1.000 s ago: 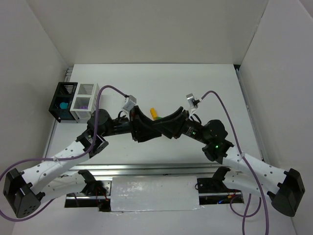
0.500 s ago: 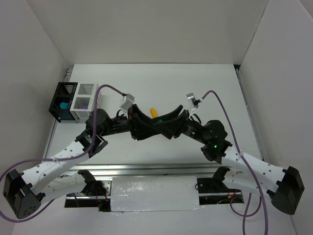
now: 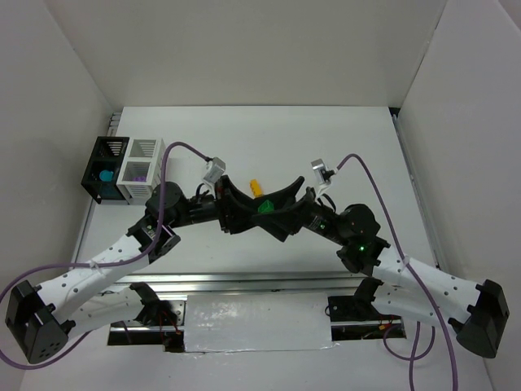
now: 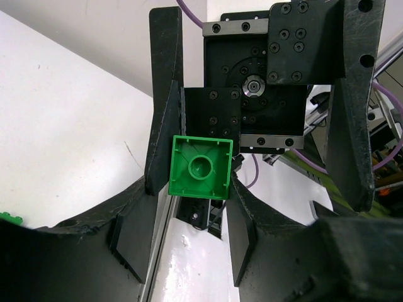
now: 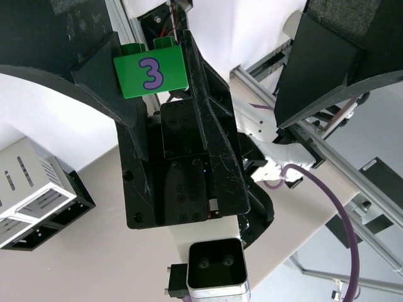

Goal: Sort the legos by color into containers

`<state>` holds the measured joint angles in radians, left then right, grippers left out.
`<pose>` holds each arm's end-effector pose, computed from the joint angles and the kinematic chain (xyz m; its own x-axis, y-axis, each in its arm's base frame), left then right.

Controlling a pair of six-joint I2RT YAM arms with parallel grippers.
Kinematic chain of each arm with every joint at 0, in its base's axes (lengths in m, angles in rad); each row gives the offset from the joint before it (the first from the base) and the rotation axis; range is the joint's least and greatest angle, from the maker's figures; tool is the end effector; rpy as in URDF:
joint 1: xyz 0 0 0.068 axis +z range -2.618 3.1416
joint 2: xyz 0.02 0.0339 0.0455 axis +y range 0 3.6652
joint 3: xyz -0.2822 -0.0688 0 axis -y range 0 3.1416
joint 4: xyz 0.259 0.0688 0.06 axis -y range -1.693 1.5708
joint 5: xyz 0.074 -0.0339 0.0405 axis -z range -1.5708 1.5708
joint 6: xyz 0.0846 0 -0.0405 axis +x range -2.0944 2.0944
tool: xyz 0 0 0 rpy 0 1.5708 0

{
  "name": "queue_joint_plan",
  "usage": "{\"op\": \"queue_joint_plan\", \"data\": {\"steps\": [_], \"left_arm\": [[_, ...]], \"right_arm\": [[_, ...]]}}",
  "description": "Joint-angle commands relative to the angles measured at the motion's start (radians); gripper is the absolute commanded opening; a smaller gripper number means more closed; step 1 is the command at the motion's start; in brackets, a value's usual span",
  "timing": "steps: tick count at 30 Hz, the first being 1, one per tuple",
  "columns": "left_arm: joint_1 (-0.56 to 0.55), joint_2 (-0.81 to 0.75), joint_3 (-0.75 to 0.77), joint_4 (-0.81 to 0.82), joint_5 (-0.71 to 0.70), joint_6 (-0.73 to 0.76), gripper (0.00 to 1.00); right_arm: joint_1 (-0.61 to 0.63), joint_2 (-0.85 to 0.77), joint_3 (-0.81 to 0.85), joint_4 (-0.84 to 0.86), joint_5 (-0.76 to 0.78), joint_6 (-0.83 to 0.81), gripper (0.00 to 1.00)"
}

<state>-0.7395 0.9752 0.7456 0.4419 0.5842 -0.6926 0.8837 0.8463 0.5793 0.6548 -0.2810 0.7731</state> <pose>0.1672 -0.2157 0.3771 -0.4935 -0.2708 -0.8265 0.8386 0.1040 -0.5348 0.1356 0.2023 0.3731 -0.4608 0.4962 -0.7358 -0.8157 0.0900 0.5714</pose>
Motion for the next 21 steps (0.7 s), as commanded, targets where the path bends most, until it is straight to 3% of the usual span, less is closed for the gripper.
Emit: {"op": "queue_joint_plan", "data": {"steps": [1,4,8,11,13,15,18,19,21], "left_arm": [[-0.008,-0.027,-0.003,0.104,0.014,-0.001,0.00],[-0.008,-0.027,0.003,0.095,0.009,0.002,0.00],[-0.008,-0.032,0.003,0.100,0.025,0.010,0.00],[-0.009,-0.043,-0.003,0.104,0.037,0.015,0.00],[-0.008,-0.049,-0.012,0.113,0.039,0.015,0.00],[-0.008,-0.053,-0.026,0.141,0.052,0.015,0.00],[-0.009,-0.056,-0.034,0.167,0.078,0.018,0.00],[-0.008,-0.056,-0.032,0.166,0.085,0.021,0.00],[-0.006,-0.056,-0.031,0.156,0.072,0.024,0.00]], "right_arm": [[-0.014,-0.019,-0.013,-0.122,0.224,-0.054,1.00],[-0.014,-0.024,-0.030,-0.101,0.206,-0.101,0.99],[-0.012,-0.018,-0.033,-0.089,0.145,-0.182,0.89],[-0.014,-0.010,-0.024,-0.125,0.152,-0.244,0.95],[-0.014,-0.012,-0.032,-0.129,0.184,-0.271,0.91],[-0.014,-0.013,-0.042,-0.112,0.152,-0.296,0.71],[-0.014,-0.013,-0.047,-0.078,0.062,-0.333,0.27],[-0.012,-0.010,-0.045,-0.075,0.051,-0.334,0.21],[-0.014,0.002,-0.027,-0.087,0.036,-0.337,0.18]]}}
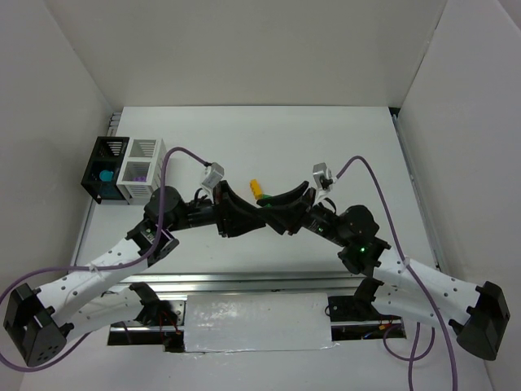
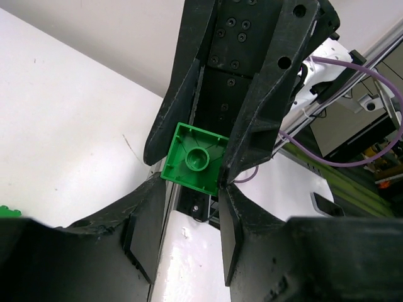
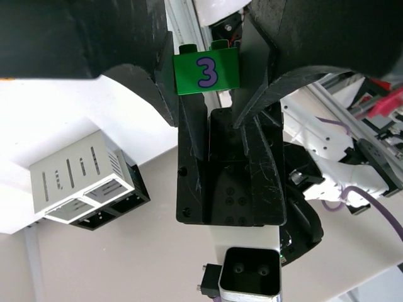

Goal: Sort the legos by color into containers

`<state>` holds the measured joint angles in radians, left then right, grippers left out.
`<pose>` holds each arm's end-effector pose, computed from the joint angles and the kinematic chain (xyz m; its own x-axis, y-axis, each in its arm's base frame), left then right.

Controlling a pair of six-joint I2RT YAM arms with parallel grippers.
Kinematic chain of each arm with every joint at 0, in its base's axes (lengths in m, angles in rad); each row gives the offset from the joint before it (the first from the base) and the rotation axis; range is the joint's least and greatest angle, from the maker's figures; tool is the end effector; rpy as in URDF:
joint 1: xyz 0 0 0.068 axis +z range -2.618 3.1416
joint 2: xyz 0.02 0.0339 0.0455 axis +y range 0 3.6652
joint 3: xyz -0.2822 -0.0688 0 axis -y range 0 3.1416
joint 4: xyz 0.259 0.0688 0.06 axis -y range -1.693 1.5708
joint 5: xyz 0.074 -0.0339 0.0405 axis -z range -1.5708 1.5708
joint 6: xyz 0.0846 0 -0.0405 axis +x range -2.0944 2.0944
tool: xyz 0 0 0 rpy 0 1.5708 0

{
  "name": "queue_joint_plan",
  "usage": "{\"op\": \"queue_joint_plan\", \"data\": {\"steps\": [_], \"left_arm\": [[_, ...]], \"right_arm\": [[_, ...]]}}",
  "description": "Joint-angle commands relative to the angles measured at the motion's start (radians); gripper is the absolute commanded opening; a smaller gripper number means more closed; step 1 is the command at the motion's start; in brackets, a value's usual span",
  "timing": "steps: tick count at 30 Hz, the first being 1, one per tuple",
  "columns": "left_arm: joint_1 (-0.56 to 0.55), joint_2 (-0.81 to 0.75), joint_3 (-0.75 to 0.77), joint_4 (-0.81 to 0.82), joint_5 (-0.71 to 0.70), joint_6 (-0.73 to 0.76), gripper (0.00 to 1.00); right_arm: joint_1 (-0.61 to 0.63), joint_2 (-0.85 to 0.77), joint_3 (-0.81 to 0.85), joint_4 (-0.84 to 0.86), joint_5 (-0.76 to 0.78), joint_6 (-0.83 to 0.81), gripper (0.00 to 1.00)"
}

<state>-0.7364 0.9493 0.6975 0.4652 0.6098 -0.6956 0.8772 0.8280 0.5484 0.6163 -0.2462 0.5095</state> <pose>0.1613 -0.2116 0.3669 -0.4981 -0.2575 -0.8280 0.8416 0.0865 -0.5332 0.1388 0.1992 0.3591 -0.2511 0.4379 -0.8632 -0.8824 0.2630 0.3901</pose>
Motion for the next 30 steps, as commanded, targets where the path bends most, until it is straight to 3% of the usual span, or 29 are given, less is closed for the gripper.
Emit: {"op": "queue_joint_plan", "data": {"steps": [1,5,7,8,9,11,13,14,19,20,21,23,27,30], "left_arm": [[-0.009,-0.029,0.017,0.132,0.045,0.025,0.00],[-0.009,-0.029,0.011,0.151,0.053,0.021,0.00],[-0.009,-0.030,0.010,0.148,0.054,0.024,0.00],[-0.009,-0.030,0.011,0.142,0.053,0.025,0.00],[-0.011,-0.032,0.016,0.135,0.053,0.028,0.00],[-0.011,-0.035,0.019,0.118,0.050,0.042,0.00],[-0.009,-0.038,0.014,0.113,0.042,0.047,0.00],[-0.009,-0.038,0.013,0.113,0.042,0.047,0.00],[-0.009,-0.014,0.026,0.090,0.051,0.044,0.03],[-0.009,-0.011,0.034,0.084,0.053,0.044,0.10],[-0.009,-0.007,0.037,0.079,0.053,0.041,0.32],[-0.009,-0.006,0.042,0.078,0.047,0.036,0.63],[-0.009,-0.009,0.051,0.082,0.036,0.028,0.69],[-0.009,-0.011,0.051,0.098,0.033,0.019,0.61]], "right_arm": [[-0.007,0.025,0.008,-0.053,0.004,-0.068,0.00],[-0.007,0.026,-0.011,-0.003,-0.005,-0.032,0.02],[-0.007,0.023,-0.013,-0.009,0.004,-0.031,0.38],[-0.007,0.020,-0.011,-0.007,0.010,-0.031,0.50],[-0.007,0.017,-0.015,-0.004,0.013,-0.029,0.55],[-0.007,0.011,-0.013,-0.016,0.024,-0.031,0.50],[-0.007,0.008,-0.018,-0.010,0.024,-0.031,0.04],[-0.007,0.005,-0.022,-0.012,0.025,-0.022,0.00],[-0.009,0.000,-0.042,0.036,-0.011,-0.011,0.00],[-0.009,0.000,-0.042,0.037,-0.015,-0.003,0.00],[-0.009,0.000,-0.041,0.040,-0.028,-0.002,0.00],[-0.007,0.006,-0.036,0.043,-0.041,0.004,0.00],[-0.007,0.016,-0.044,0.068,-0.050,0.017,0.00],[-0.009,0.020,-0.053,0.086,-0.050,0.029,0.00]]}}
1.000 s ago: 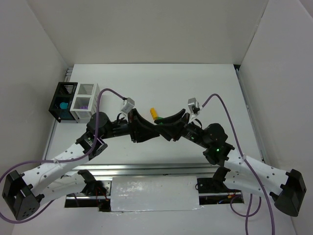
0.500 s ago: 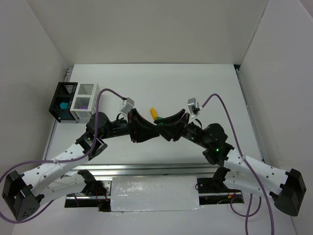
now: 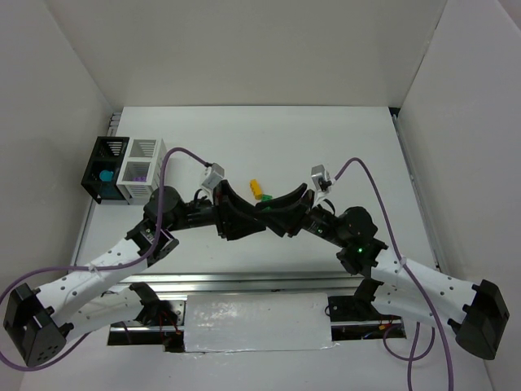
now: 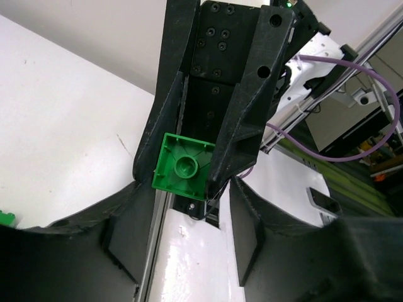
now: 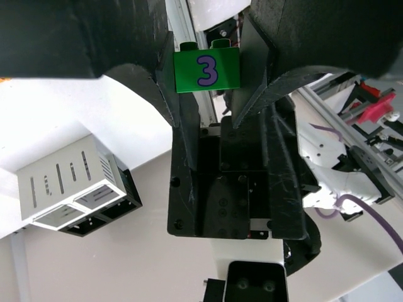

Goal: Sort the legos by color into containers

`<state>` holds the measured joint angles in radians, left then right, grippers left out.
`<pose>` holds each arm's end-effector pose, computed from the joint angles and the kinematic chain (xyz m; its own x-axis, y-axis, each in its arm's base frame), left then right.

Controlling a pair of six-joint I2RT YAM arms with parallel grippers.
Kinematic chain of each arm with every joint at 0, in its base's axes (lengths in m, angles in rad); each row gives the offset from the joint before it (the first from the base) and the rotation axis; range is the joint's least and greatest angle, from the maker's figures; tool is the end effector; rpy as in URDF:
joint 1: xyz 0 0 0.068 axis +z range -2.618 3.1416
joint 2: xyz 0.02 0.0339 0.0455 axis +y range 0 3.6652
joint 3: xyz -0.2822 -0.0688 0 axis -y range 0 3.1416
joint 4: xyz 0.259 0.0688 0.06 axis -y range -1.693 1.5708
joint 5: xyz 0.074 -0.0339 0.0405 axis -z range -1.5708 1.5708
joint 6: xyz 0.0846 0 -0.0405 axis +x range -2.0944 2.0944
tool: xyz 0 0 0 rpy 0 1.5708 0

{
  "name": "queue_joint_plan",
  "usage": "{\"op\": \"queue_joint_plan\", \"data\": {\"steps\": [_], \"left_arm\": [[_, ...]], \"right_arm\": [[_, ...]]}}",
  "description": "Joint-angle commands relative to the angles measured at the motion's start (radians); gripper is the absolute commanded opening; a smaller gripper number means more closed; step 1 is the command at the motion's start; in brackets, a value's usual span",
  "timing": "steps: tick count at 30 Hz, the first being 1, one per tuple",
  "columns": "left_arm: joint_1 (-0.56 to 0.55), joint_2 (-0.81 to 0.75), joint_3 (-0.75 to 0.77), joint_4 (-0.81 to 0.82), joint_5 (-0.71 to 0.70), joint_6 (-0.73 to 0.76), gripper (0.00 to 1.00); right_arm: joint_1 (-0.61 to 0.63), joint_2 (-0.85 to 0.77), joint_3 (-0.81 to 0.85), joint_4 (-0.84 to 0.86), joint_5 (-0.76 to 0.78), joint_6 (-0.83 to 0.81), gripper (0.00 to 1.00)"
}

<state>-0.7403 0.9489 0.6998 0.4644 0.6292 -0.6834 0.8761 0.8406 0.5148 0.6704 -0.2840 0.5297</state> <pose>0.1587 -0.2125 0.3676 -0.4900 -0.2438 -0.8369 0.8516 0.0712 -0.5194 0.1370 0.2014 0.3501 -0.2713 0.4321 -0.8601 -0.8914 0.2243 0.3939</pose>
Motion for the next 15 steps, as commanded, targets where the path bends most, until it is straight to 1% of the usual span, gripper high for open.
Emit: {"op": "queue_joint_plan", "data": {"steps": [1,2,3,7,8,9,11,12,13,14,15], "left_arm": [[-0.007,-0.006,0.049,0.115,0.021,0.004,0.58],[-0.005,-0.004,0.047,0.120,0.024,0.001,0.49],[-0.005,-0.001,0.046,0.126,0.033,-0.005,0.43],[-0.005,0.007,0.037,0.145,0.046,-0.013,0.26],[-0.005,0.008,0.033,0.152,0.046,-0.016,0.16],[-0.005,0.007,0.032,0.152,0.046,-0.016,0.08],[-0.005,0.007,0.032,0.157,0.038,-0.016,0.00],[-0.005,0.007,0.033,0.158,0.040,-0.016,0.00],[-0.005,0.005,0.035,0.158,0.035,-0.013,0.00],[-0.005,0.002,0.036,0.143,0.029,-0.007,0.00],[-0.007,-0.005,0.038,0.131,0.011,0.007,0.00]], "right_arm": [[-0.006,0.009,-0.021,0.043,-0.006,0.013,0.00],[-0.008,0.008,-0.027,0.047,-0.001,0.016,0.00],[-0.008,0.006,-0.030,0.057,0.002,0.022,0.00],[-0.006,0.011,-0.018,0.054,0.003,0.027,0.00],[-0.006,0.014,-0.013,0.054,-0.003,0.029,0.00],[-0.006,0.024,-0.009,0.057,-0.009,0.032,0.00],[-0.008,0.035,0.005,0.058,-0.038,0.039,0.00],[-0.006,0.049,0.008,0.057,-0.047,0.039,0.02],[-0.006,0.052,0.013,0.055,-0.050,0.046,0.08],[-0.006,0.055,0.010,0.057,-0.041,0.049,0.46],[-0.009,0.052,0.002,0.058,-0.006,0.055,0.99]]}}
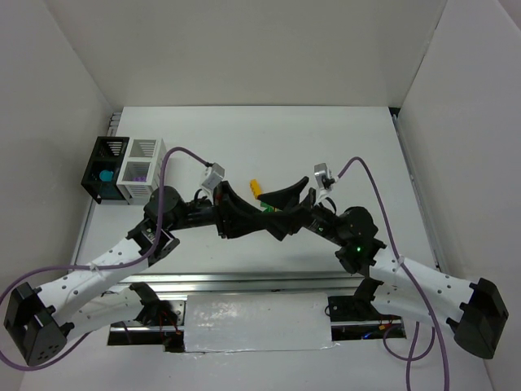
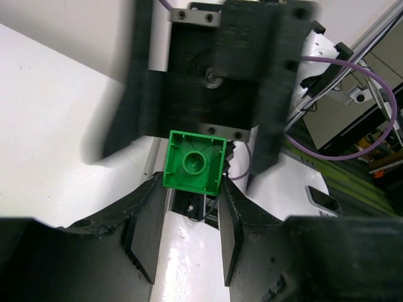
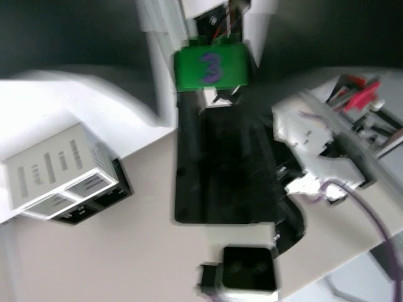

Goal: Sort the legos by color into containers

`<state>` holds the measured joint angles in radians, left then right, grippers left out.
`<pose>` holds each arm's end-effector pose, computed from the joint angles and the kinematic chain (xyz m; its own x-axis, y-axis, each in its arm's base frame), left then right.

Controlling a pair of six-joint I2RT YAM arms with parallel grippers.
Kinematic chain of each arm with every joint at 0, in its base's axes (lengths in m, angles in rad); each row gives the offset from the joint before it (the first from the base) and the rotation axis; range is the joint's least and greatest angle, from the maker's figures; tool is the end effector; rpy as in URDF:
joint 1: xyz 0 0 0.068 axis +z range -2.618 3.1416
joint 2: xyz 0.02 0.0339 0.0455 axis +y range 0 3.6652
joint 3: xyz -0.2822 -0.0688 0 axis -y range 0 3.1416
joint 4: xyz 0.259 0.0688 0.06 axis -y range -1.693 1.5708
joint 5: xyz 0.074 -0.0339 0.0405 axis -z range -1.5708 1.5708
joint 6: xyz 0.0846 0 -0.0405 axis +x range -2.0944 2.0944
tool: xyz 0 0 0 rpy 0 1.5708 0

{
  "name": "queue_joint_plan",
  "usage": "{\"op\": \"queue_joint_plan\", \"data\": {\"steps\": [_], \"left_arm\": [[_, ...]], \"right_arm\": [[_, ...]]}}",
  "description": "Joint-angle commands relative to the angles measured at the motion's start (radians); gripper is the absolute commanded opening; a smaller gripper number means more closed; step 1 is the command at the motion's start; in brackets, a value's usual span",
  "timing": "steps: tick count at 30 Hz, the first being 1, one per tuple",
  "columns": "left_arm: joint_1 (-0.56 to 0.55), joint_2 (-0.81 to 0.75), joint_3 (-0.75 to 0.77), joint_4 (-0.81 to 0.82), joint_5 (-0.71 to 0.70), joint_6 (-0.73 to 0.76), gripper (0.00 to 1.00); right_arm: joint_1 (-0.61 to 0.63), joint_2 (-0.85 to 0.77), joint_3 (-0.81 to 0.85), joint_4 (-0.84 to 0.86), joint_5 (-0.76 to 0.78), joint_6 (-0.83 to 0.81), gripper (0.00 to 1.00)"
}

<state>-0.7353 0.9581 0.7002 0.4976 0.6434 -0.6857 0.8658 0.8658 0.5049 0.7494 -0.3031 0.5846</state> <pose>0.1596 -0.2128 0.3700 -0.4772 -0.2514 -0.8420 0.8614 0.0558 -0.5049 0.1388 0.2021 0.3517 -0.2952 0.4658 -0.8342 -0.8909 0.1811 0.4165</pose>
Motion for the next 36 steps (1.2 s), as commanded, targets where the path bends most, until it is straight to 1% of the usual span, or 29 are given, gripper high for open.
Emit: {"op": "queue_joint_plan", "data": {"steps": [1,2,3,8,11,12,13,15,16,19,20,21,22,23,24,25,26,27,28,29,30,31,32,34,35,36], "left_arm": [[-0.012,-0.021,0.039,0.084,-0.016,0.009,0.00],[-0.010,-0.025,0.041,0.066,-0.028,0.026,0.00],[-0.010,-0.038,0.044,0.030,-0.036,0.037,0.00],[-0.010,-0.061,0.045,-0.024,-0.071,0.063,0.00],[-0.010,-0.052,0.048,-0.034,-0.088,0.069,0.00],[-0.010,-0.050,0.053,-0.050,-0.100,0.081,0.00],[-0.010,-0.047,0.064,-0.100,-0.123,0.089,0.00],[-0.009,-0.044,0.074,-0.151,-0.195,0.115,0.00],[-0.007,-0.042,0.094,-0.222,-0.227,0.129,0.00],[0.019,-0.039,0.149,-0.339,-0.344,0.149,0.00],[0.051,-0.035,0.165,-0.416,-0.369,0.155,0.00],[0.074,-0.033,0.194,-0.451,-0.416,0.156,0.00],[0.129,-0.024,0.209,-0.487,-0.439,0.153,0.00],[0.161,-0.016,0.228,-0.573,-0.464,0.153,0.00],[0.200,-0.007,0.269,-0.614,-0.488,0.150,0.00],[0.279,0.005,0.295,-0.657,-0.551,0.146,0.00],[0.318,0.039,0.320,-0.753,-0.598,0.143,0.00],[0.395,0.098,0.388,-0.816,-0.725,0.126,0.00],[0.442,0.099,0.428,-0.877,-0.779,0.121,0.00],[0.480,0.166,0.462,-0.918,-0.813,0.120,0.00],[0.522,0.203,0.531,-0.991,-0.853,0.112,0.00],[0.593,0.241,0.557,-0.998,-0.884,0.112,0.00],[0.628,0.323,0.620,-1.011,-0.895,0.106,0.00],[0.709,0.413,0.683,-1.048,-0.884,0.091,0.00],[0.720,0.497,0.715,-1.057,-0.910,0.083,0.00],[0.731,0.536,0.781,-1.082,-0.925,0.078,0.00]], "right_arm": [[0.001,0.018,0.012,-0.034,0.013,0.000,1.00],[-0.010,0.001,0.014,-0.054,0.057,-0.002,1.00],[-0.020,-0.010,0.015,-0.089,0.068,0.000,1.00],[-0.074,-0.059,0.017,-0.154,0.120,-0.002,1.00],[-0.086,-0.074,0.015,-0.163,0.119,-0.005,1.00],[-0.088,-0.085,0.001,-0.157,0.154,0.000,1.00],[-0.093,-0.100,-0.006,-0.153,0.174,0.001,1.00],[-0.102,-0.149,-0.009,-0.189,0.220,0.004,1.00],[-0.117,-0.169,-0.009,-0.208,0.273,0.004,1.00],[-0.149,-0.263,-0.017,-0.271,0.335,-0.011,1.00],[-0.158,-0.311,-0.017,-0.301,0.355,-0.014,1.00],[-0.165,-0.333,-0.019,-0.312,0.361,-0.022,1.00],[-0.169,-0.376,-0.017,-0.329,0.378,-0.035,1.00],[-0.168,-0.395,-0.013,-0.367,0.387,-0.043,1.00],[-0.169,-0.410,0.000,-0.389,0.395,-0.049,1.00],[-0.169,-0.433,0.006,-0.409,0.403,-0.057,1.00],[-0.168,-0.439,0.012,-0.445,0.413,-0.058,1.00],[-0.169,-0.445,0.027,-0.467,0.420,-0.058,1.00],[-0.169,-0.445,0.035,-0.491,0.424,-0.058,1.00],[-0.168,-0.445,0.040,-0.522,0.432,-0.049,1.00],[-0.169,-0.442,0.046,-0.535,0.433,-0.045,1.00],[-0.168,-0.436,0.047,-0.548,0.429,-0.043,1.00],[-0.168,-0.433,0.043,-0.555,0.417,-0.034,1.00],[-0.169,-0.418,0.038,-0.552,0.401,-0.029,1.00],[-0.169,-0.413,0.037,-0.558,0.392,-0.028,1.00],[-0.171,-0.407,0.038,-0.562,0.380,-0.025,1.00]]}}
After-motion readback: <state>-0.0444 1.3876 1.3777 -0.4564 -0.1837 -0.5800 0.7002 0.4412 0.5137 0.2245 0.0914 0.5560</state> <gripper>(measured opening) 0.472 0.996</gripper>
